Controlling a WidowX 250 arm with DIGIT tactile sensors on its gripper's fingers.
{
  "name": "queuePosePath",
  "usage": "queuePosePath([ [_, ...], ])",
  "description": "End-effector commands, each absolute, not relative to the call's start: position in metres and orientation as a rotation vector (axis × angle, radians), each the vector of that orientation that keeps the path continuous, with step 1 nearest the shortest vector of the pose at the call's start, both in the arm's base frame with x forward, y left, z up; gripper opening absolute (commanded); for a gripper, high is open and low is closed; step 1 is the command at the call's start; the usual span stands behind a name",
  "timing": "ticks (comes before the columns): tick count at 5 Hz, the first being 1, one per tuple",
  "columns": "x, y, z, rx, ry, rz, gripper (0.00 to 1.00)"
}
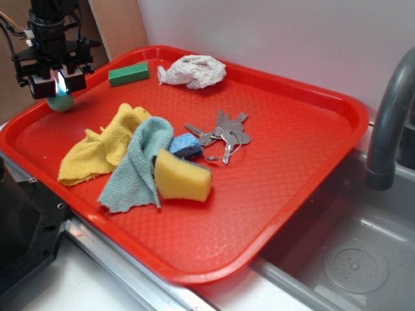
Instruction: Grab the green ball.
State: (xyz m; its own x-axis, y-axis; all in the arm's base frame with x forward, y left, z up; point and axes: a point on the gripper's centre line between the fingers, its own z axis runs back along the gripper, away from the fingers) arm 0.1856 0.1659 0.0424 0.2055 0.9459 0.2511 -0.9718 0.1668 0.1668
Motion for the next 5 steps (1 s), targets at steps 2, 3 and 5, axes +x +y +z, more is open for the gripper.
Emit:
queuePosePath([
  [2,0.186,0.072,0.173,0.012,-0.172,0.839,0.00],
  [3,0.232,0.048,0.199,-0.060,-0.112,0.595,0.00],
  [5,0.268,0.066,0.218,-0.111,-0.094,0.532,0.00],
])
